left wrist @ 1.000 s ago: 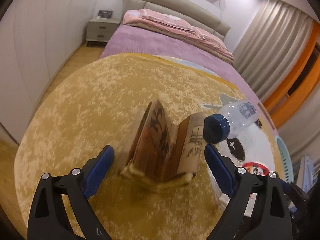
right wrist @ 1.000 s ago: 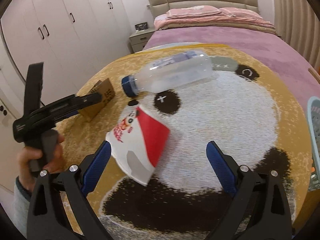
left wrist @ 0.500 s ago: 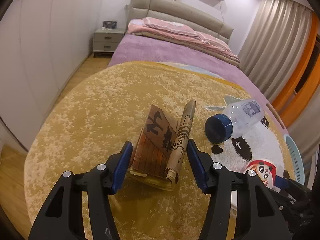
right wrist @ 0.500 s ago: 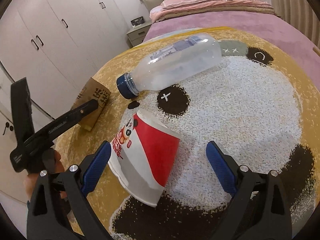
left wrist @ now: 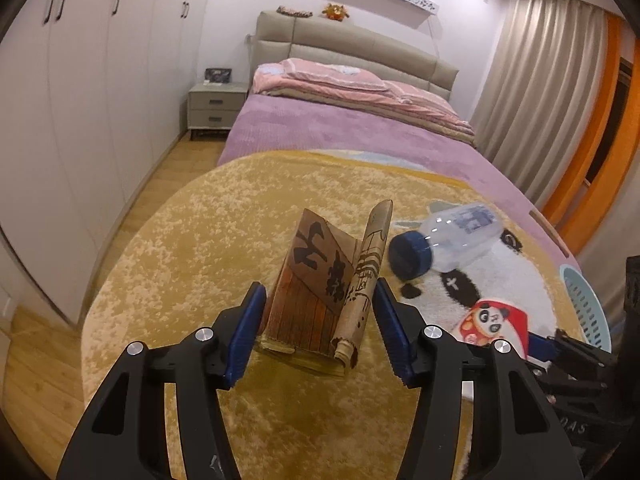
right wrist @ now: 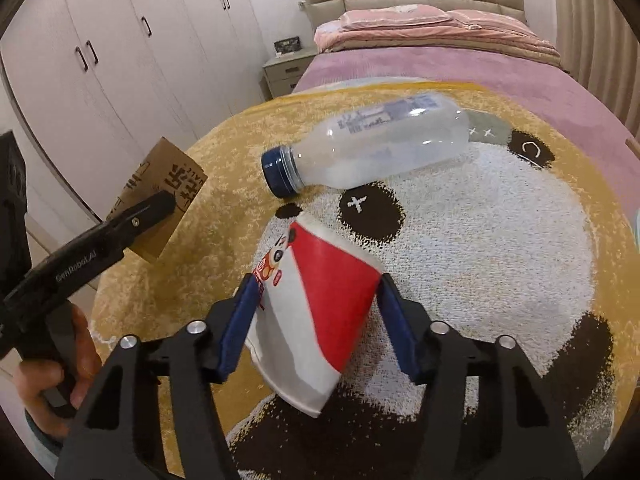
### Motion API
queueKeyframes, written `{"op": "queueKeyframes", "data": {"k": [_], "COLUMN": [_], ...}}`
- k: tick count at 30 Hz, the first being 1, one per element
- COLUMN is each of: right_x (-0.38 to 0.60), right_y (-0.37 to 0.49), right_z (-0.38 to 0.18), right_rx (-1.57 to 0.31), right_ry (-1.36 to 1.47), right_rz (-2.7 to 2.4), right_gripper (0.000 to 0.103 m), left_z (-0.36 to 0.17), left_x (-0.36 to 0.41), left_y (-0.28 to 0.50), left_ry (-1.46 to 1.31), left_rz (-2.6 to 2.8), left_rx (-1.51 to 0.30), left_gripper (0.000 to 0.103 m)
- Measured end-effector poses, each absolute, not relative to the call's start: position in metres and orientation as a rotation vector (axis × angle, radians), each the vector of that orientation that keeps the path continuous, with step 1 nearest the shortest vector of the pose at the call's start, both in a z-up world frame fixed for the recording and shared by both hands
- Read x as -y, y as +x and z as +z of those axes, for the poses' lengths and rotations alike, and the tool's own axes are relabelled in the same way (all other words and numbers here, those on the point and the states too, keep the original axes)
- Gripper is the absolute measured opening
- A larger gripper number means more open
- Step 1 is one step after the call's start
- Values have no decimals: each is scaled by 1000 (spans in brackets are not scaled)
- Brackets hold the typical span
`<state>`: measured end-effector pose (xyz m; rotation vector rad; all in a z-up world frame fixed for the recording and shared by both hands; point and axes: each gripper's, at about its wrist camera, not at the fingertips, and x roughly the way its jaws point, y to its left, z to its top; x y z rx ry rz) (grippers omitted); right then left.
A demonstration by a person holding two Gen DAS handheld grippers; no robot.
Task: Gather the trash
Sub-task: 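Grasp the brown cardboard with the left tool while the right tool grasps the red-white cup, then carry both items over the blue basket and open both tools to drop them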
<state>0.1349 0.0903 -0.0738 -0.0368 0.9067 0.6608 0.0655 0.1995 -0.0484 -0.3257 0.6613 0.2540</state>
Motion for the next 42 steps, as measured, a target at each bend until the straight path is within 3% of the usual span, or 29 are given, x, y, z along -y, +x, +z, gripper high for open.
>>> {"op": "queueKeyframes", "data": {"k": [17, 29, 42], "right_x": [-11, 106, 244], "right_y": [142, 168, 190], "right_z": [-32, -6, -14], "right_rx": [-786, -698, -675], "right_ry": [47, 181, 326], "right_rz": [541, 316, 63], "right_gripper": [50, 50, 50], "left_z": [-4, -13, 0], "left_x": [-150, -30, 72], "left_y": [62, 113, 171], "left_ry": [-292, -233, -158], "left_rz": [128, -89, -266], "left_rx": [-568, -610, -612], "left_gripper": [53, 53, 53]}}
